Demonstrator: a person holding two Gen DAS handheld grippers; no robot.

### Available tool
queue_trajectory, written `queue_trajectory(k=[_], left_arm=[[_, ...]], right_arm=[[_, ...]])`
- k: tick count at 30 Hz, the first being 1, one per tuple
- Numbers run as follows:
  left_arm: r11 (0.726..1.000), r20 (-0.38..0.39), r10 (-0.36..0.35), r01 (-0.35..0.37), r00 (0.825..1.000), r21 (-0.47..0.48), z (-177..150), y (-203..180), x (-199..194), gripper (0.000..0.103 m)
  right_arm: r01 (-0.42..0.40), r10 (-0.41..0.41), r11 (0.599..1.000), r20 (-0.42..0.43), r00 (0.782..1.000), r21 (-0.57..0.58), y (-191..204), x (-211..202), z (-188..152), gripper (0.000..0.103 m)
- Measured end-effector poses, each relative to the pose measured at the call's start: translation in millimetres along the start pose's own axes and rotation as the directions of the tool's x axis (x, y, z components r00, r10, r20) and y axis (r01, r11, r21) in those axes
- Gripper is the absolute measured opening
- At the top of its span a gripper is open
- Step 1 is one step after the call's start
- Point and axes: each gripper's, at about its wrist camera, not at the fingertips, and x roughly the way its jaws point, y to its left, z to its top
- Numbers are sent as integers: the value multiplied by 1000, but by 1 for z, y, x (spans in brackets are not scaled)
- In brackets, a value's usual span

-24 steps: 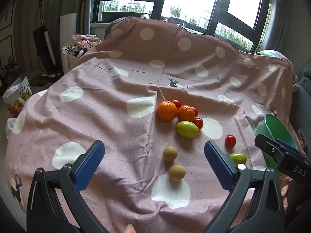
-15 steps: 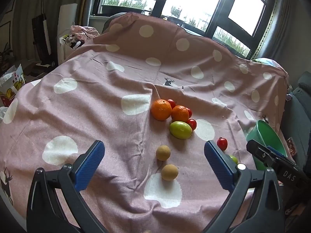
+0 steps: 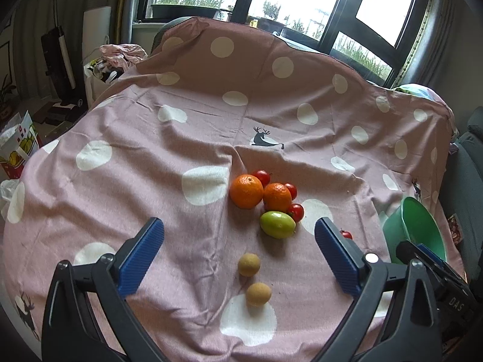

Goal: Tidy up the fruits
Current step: 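Move the right gripper toward the large green fruit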

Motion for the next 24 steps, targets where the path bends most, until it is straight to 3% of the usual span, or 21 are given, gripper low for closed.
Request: queue_trajectory(k=[3,8,10,16,24], left_arm=[[1000,-22,-19,19,1000,19,9,-5,9,96],[996,-35,-63,65,997,54,-7,-17,13,92],[995,-63,-78,82,995,62,-15,-20,15,82],[989,-123,-107,117,987,85,-29,-27,25,72],[987,-145,-126,139,981,85,-33,-33,28,71]], right_arm=[[-8,8,1000,-6,1000,25,-6,0,2,97],[-18,19,999,-38,999,31,-11,4,3,84],[-27,29,999,-58,998,33,-11,6,2,79],[-36,44,997,-128,991,64,-11,17,-4,71],[-22,41,994,-191,981,104,-18,29,-10,67]])
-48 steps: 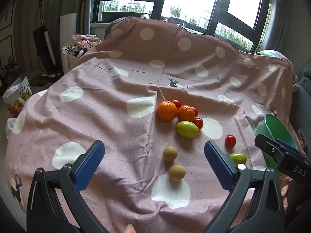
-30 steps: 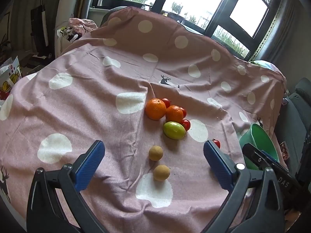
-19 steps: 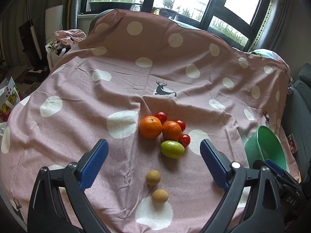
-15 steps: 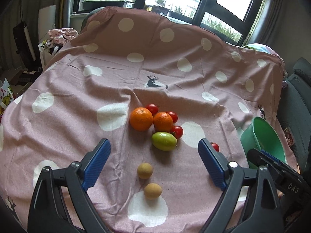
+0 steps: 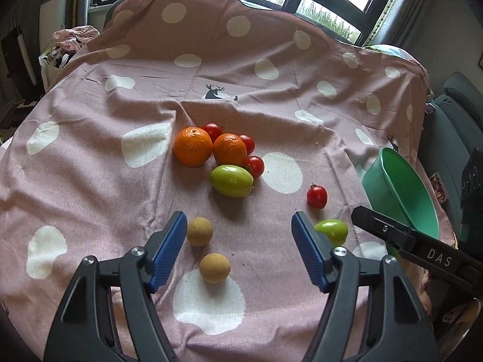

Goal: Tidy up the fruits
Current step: 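Move the right gripper toward the large green fruit, then close the right gripper on the large green fruit and lift it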

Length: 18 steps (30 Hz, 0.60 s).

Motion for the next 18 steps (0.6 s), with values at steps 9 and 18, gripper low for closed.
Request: queue_trajectory(k=[9,18], left_arm=[[999,-21,39,-39,999,5,-5,0,5,71],[996,-80,88,-89,993,0,-9,5,21,77]], right_arm=[[16,-16,1000,-19,1000,-3,-1,9,0,67],[102,-103,995,-49,994,-22,0,30,-3,67]])
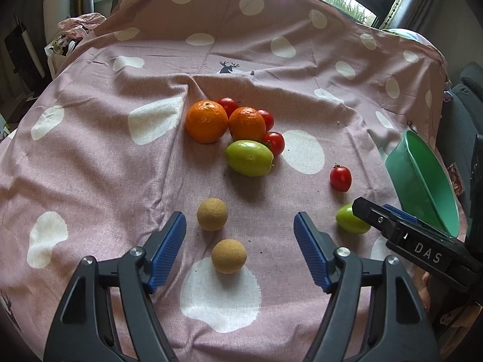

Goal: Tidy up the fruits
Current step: 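Close the right gripper on the large green fruit and lift it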

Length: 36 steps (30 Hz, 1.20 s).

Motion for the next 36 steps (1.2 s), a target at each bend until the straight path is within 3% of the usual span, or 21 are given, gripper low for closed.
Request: queue_trajectory(k=[5,18,20,21,24,30,36], left_arm=[[1000,-3,12,-12,1000,-13,2,5,1,84],[999,-11,-2,2,1000,-43,4,11,2,86],[999,-9,-6,6,1000,-47,4,12,1,86],[999,-8,-8,8,1000,-50,4,12,1,86],[997,-1,-23,22,1000,-68,5,16,-2,86],[993,3,-61,61,998,-101,6,21,-5,86],[993,10,-73,73,997,-88,5,17,-9,85]], right_arm=[[80,-80,997,11,997,-16,-1,7,2,67],[91,-93,993,-24,995,-70,10,24,0,67],[91,-93,993,-19,996,-75,11,24,0,56],[80,-83,993,-27,996,-82,12,25,-1,49],[60,-64,992,-36,997,-108,18,24,-4,49],[-96,81,981,-99,992,-166,37,20,-12,49],[-132,106,976,-150,983,-174,38,22,-16,49]])
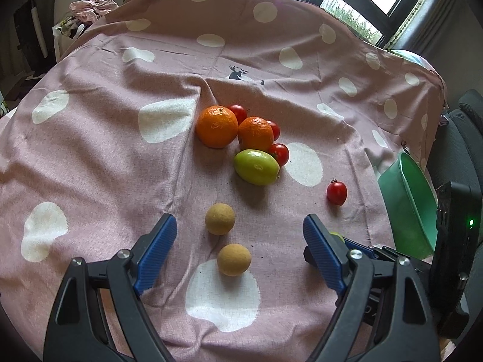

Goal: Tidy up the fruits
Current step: 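Close the right gripper on the large green fruit and lift it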

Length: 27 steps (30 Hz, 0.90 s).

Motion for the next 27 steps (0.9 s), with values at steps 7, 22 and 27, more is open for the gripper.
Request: queue_trajectory(k=[7,22,27], left_arm=[[994,-5,-103,103,995,46,-3,-14,-3,82],[986,-133,-146,154,980,56,-7,-25,47,35],[985,-122,-142,152,982,76,-7,-29,48,35]], right_arm=[[-65,56,994,99,994,91,-22,-31,4,60],[-268,264,945,47,963,185,-15,20,33,45],[-297,293,937,47,955,183,-13,22,34,41]])
